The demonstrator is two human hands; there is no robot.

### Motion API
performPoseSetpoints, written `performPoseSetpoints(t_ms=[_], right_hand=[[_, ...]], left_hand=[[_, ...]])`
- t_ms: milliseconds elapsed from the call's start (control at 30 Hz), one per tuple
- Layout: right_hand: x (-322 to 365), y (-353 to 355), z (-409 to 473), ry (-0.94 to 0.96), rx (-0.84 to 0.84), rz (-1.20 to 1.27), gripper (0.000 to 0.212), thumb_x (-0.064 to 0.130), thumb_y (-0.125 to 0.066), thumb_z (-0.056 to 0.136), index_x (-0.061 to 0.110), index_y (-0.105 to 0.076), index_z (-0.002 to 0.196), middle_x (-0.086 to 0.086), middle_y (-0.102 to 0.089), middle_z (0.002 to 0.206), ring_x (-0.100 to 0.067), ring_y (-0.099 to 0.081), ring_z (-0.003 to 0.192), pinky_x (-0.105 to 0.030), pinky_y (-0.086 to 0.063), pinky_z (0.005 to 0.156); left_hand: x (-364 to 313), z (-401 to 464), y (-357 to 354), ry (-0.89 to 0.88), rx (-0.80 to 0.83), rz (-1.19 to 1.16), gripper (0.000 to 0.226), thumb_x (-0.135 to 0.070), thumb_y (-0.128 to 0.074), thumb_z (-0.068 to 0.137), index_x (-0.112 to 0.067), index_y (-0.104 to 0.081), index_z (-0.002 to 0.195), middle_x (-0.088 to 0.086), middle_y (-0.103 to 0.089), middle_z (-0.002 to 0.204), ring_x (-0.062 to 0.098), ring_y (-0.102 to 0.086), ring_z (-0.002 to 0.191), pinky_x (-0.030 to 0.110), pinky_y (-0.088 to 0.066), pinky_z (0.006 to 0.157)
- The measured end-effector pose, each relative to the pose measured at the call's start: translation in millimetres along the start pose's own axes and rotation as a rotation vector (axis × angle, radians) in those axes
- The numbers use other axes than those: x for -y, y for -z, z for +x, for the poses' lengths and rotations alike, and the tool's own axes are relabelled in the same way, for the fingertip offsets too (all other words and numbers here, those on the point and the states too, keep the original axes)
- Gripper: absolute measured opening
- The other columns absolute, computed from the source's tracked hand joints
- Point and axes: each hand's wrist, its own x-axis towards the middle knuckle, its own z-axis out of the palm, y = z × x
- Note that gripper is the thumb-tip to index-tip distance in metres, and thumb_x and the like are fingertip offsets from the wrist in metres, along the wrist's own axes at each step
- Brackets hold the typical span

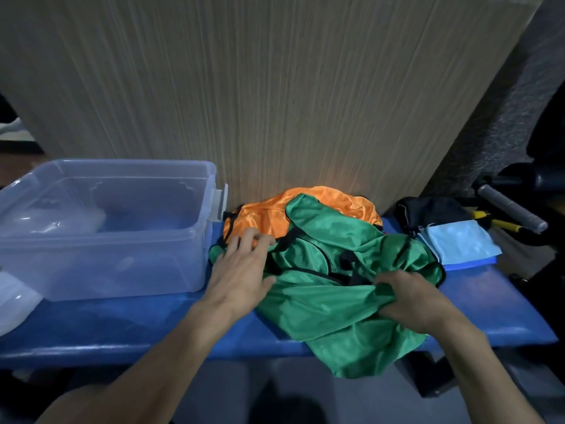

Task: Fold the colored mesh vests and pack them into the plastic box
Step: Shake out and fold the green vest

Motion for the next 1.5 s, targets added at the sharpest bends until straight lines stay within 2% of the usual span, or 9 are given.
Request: performPoseSetpoints(t_ms=[167, 367, 600, 733, 967, 1100, 1200, 1300, 1500], right_hand=[[-7.6, 4.8, -6.6, -0.008, -0.12, 0.077, 0.044, 0.009, -0.067, 0.081, 0.038, -0.062, 0.115, 0.005, -0.058, 0.122, -0.017, -0.06, 0.114, -0.041, -0.053, 0.094], [40.8, -0.6, -13.4, 0.362, -0.496, 0.341, 0.033, 0.006, -0.07, 0.087, 0.03, -0.07, 0.111, 0.015, -0.064, 0.115, 0.001, -0.058, 0.112, -0.017, -0.042, 0.097], [94.6, -26.4, -8.7, 0.624, -0.347, 0.402, 0.063, 0.039, -0.081, 0.086, 0.025, -0.054, 0.141, 0.022, -0.056, 0.137, 0.009, -0.048, 0.13, -0.01, -0.033, 0.108], [93.6, -26.3, -1.2, 0.579, -0.41, 0.38, 0.021, 0.02, -0.072, 0.09, 0.025, -0.066, 0.109, 0.02, -0.067, 0.1, 0.002, -0.063, 0.095, -0.024, -0.048, 0.083], [49.3, -8.5, 7.8, 0.323, -0.53, 0.263, 0.03, -0.002, -0.063, 0.088, 0.021, -0.076, 0.103, 0.012, -0.074, 0.103, -0.007, -0.068, 0.094, -0.013, -0.043, 0.081], [36.8, 3.8, 3.2, 0.241, -0.67, 0.55, 0.027, 0.0, -0.062, 0.091, 0.024, -0.073, 0.089, 0.02, -0.058, 0.059, -0.006, -0.048, 0.048, -0.019, -0.035, 0.052], [38.5, 4.6, 1.2, 0.244, -0.789, 0.609, 0.03, -0.001, -0.056, 0.091, 0.026, -0.065, 0.08, 0.019, -0.063, 0.074, -0.005, -0.054, 0.062, -0.028, -0.037, 0.063], [41.0, 3.3, 1.3, 0.246, -0.755, 0.575, 0.035, -0.006, -0.054, 0.086, 0.026, -0.062, 0.078, 0.014, -0.07, 0.09, -0.002, -0.057, 0.067, -0.025, -0.039, 0.065], [41.2, 3.1, 1.0, 0.264, -0.572, 0.508, 0.035, -0.013, -0.051, 0.08, 0.021, -0.057, 0.077, 0.007, -0.065, 0.08, -0.003, -0.053, 0.062, -0.013, -0.033, 0.056]], left_hand=[[9.6, 10.1, -7.1, 0.102, 0.163, 0.088, 0.086, -0.003, -0.056, 0.093, -0.02, -0.006, 0.161, 0.005, -0.009, 0.166, 0.03, -0.012, 0.15, 0.047, -0.026, 0.118], [6.4, 11.4, -3.1, 0.028, -0.071, 0.207, 0.029, -0.012, -0.056, 0.098, -0.021, -0.056, 0.125, 0.0, -0.056, 0.12, 0.026, -0.047, 0.118, 0.04, -0.043, 0.095], [-7.7, -9.7, 21.2, -0.328, -0.199, -0.557, 0.01, -0.025, -0.07, 0.095, -0.031, -0.071, 0.102, -0.015, -0.061, 0.093, 0.009, -0.063, 0.09, 0.03, -0.051, 0.078], [-9.9, -11.7, 34.5, -0.208, -0.206, -0.76, 0.006, -0.028, -0.071, 0.095, -0.033, -0.074, 0.095, -0.013, -0.072, 0.092, 0.01, -0.069, 0.092, 0.038, -0.054, 0.084], [4.6, -4.0, 29.9, 0.19, -0.187, -0.724, 0.017, -0.023, -0.062, 0.098, -0.038, -0.064, 0.104, -0.011, -0.071, 0.101, 0.01, -0.068, 0.088, 0.041, -0.057, 0.084], [13.5, -7.3, 27.6, 0.209, 0.232, -0.313, 0.021, -0.026, -0.06, 0.097, -0.043, -0.06, 0.108, -0.003, -0.071, 0.075, 0.009, -0.065, 0.057, 0.029, -0.053, 0.057], [12.2, -11.1, 26.0, 0.193, 0.553, -0.16, 0.025, -0.048, -0.07, 0.089, -0.038, -0.066, 0.112, -0.008, -0.071, 0.079, 0.006, -0.066, 0.067, 0.026, -0.055, 0.066], [9.4, -1.2, 29.6, 0.117, 0.326, -0.109, 0.031, -0.062, -0.066, 0.087, -0.038, -0.065, 0.108, -0.014, -0.063, 0.092, 0.011, -0.065, 0.088, 0.033, -0.053, 0.077], [-13.3, 41.9, 10.5, -0.122, -0.085, -0.286, 0.032, -0.028, -0.066, 0.096, -0.033, -0.058, 0.127, -0.014, -0.055, 0.11, 0.014, -0.056, 0.105, 0.044, -0.054, 0.087]])
